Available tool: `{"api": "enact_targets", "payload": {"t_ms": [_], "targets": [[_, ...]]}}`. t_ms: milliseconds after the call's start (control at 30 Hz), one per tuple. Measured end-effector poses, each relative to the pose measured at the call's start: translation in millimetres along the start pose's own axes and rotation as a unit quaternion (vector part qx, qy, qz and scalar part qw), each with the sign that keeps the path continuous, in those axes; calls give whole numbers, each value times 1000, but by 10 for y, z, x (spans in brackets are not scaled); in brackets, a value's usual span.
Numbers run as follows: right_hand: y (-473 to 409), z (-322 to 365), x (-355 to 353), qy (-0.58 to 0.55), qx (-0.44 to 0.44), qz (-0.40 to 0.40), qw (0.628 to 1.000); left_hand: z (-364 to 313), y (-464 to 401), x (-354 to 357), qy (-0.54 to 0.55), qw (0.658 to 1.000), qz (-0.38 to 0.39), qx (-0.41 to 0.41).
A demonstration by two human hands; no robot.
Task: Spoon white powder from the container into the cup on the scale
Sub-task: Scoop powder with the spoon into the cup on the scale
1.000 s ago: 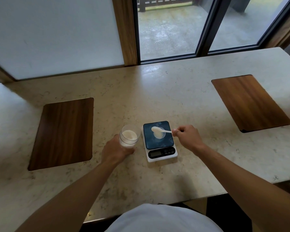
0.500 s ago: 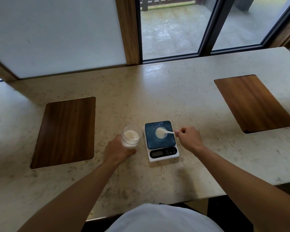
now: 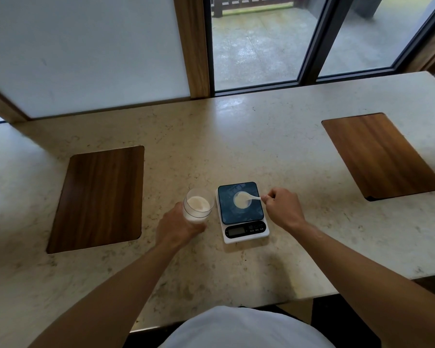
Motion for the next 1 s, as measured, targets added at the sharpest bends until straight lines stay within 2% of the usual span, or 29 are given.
{"api": "enact_targets", "payload": {"t_ms": [433,867,1000], "targets": [[97,181,-89,88,-151,-32,984,-15,-9,29,6,1000,5,3],[70,249,-147,99,-180,-69,976,-23,-57,50,41,998,11,-38],[25,282,-131,72,-160,-77,982,-41,-88,29,57,998,7,-38]]}}
Point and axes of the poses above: each hand's wrist, its own y-axis away from the middle knuckle, its own x-axis out of the palm, z = x × y, the point moved 4 cm from there along -y, towards the middle knuckle, and after that the axes turned 11 degrees about -x, right-handed, at the moved point
